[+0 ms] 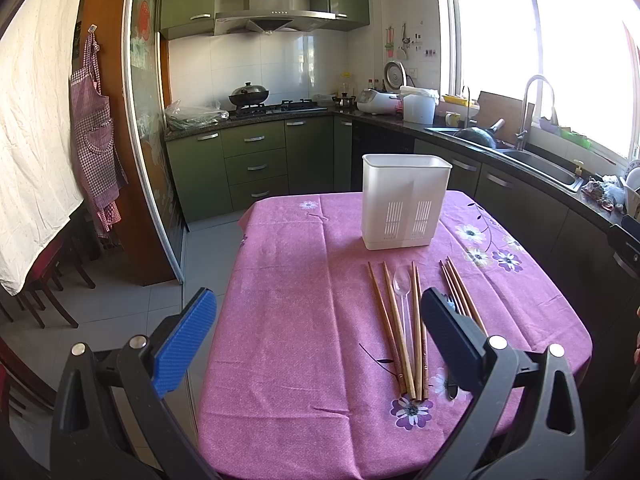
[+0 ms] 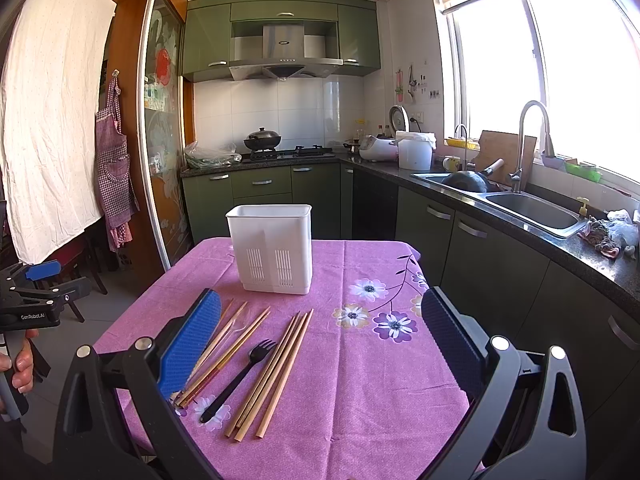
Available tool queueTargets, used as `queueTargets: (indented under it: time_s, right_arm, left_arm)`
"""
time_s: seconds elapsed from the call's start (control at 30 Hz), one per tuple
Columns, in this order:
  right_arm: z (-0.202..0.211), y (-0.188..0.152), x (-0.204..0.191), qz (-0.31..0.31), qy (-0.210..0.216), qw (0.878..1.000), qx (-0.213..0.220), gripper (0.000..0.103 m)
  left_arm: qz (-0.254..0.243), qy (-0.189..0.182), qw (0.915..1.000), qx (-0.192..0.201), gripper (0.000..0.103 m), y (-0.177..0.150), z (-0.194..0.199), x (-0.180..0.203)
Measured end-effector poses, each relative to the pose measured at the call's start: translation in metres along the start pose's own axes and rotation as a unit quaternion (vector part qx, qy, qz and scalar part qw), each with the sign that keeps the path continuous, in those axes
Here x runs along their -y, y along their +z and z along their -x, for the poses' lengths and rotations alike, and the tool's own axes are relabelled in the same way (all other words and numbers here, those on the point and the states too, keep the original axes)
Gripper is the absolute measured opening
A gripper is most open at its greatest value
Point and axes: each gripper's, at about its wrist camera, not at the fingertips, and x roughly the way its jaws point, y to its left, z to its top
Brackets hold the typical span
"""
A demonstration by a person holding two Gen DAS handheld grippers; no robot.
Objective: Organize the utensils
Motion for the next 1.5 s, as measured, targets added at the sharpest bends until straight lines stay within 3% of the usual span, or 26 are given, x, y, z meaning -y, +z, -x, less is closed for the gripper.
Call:
queueTargets:
  time_s: [1.27,1.5]
  right_arm:
    - [-0.009,-0.007,0.000,0.001,-0.002,1.000,-0.007,0.099]
    - [-0.025,-0.008,0.003,0.007,-0.022,0.999,-0.033,0.099]
  left_arm:
    - [-0.001,-0.003,1.0000,-0.006,0.097,-0.003,-0.002,-0.001]
    - [-0.004,-0.014,0.9993,-0.033,0.097,-0.004,-0.021,0.002]
